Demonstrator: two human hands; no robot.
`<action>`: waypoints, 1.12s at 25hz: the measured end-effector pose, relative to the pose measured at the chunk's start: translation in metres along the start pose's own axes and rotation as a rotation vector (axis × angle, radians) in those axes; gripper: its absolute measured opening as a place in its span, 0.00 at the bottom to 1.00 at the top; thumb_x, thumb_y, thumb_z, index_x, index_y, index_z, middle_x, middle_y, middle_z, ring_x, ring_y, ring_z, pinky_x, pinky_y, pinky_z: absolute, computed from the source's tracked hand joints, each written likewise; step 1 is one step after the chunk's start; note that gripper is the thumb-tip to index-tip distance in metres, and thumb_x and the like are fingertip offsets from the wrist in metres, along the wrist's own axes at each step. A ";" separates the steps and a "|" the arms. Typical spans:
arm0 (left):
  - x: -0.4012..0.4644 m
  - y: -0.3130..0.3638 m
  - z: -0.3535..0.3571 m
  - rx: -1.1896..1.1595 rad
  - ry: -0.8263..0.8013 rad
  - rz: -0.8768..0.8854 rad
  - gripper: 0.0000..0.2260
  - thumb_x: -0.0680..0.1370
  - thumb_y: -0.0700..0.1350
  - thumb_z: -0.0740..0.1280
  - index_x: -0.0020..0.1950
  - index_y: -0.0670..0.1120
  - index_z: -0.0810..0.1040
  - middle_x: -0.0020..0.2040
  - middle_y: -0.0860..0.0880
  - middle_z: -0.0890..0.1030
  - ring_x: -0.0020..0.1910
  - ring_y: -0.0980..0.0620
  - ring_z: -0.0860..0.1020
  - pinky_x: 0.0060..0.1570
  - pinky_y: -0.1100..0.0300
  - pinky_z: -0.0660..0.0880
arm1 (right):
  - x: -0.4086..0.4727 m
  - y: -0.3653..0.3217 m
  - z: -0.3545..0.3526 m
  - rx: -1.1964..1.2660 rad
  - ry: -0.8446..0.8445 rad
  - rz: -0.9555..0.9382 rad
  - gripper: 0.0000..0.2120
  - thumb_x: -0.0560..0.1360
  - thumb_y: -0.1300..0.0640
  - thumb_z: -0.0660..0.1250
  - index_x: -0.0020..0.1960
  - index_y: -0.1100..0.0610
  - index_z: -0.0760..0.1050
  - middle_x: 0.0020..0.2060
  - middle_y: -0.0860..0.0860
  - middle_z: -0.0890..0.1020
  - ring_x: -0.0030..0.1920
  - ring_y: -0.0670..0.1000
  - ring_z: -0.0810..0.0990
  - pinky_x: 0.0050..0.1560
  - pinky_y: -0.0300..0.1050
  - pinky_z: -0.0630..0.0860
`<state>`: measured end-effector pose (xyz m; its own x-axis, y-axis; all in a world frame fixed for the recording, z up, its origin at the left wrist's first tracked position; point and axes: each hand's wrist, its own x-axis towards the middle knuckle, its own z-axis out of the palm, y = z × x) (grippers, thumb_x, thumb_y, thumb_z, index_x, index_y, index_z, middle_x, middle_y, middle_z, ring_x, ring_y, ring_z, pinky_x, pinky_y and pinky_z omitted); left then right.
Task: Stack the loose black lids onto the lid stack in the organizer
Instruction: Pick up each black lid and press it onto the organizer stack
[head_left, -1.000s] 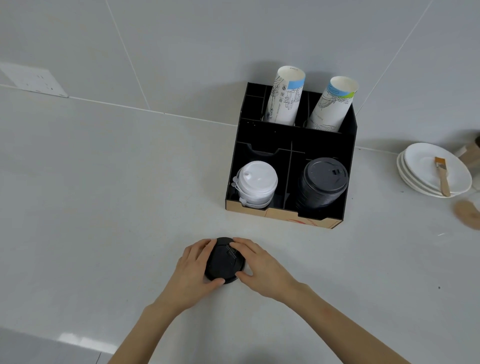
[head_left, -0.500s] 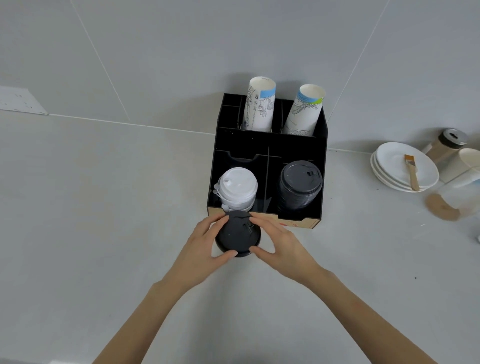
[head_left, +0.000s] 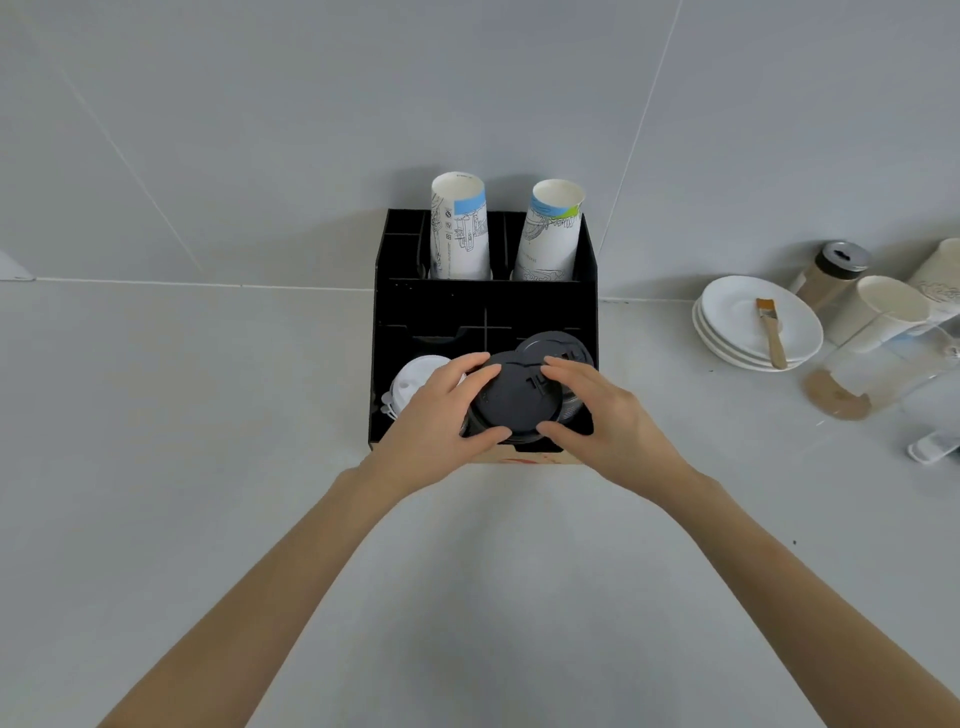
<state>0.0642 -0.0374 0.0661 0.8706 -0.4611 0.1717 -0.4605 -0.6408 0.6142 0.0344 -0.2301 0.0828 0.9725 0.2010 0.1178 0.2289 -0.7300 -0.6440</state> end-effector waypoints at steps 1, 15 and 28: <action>0.008 0.002 0.001 0.013 -0.003 0.015 0.27 0.72 0.49 0.67 0.68 0.46 0.62 0.71 0.48 0.62 0.68 0.53 0.60 0.60 0.74 0.49 | 0.003 0.003 -0.005 -0.006 0.013 0.005 0.25 0.71 0.58 0.68 0.65 0.57 0.65 0.67 0.52 0.69 0.66 0.50 0.68 0.60 0.26 0.54; 0.070 0.000 0.030 0.080 -0.157 -0.017 0.27 0.74 0.49 0.64 0.69 0.46 0.59 0.73 0.46 0.59 0.71 0.49 0.57 0.69 0.53 0.57 | 0.031 0.044 -0.014 0.001 0.034 0.152 0.25 0.72 0.58 0.66 0.66 0.57 0.64 0.68 0.53 0.68 0.67 0.52 0.67 0.61 0.33 0.57; 0.066 -0.011 0.039 0.012 -0.173 -0.054 0.27 0.74 0.50 0.65 0.69 0.48 0.59 0.73 0.48 0.59 0.71 0.50 0.58 0.67 0.58 0.57 | 0.023 0.052 0.002 0.084 0.072 0.178 0.24 0.73 0.59 0.65 0.67 0.57 0.63 0.69 0.53 0.67 0.67 0.52 0.66 0.60 0.28 0.56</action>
<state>0.1198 -0.0846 0.0404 0.8518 -0.5239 0.0025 -0.4165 -0.6743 0.6097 0.0689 -0.2621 0.0502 0.9985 0.0242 0.0486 0.0518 -0.6923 -0.7198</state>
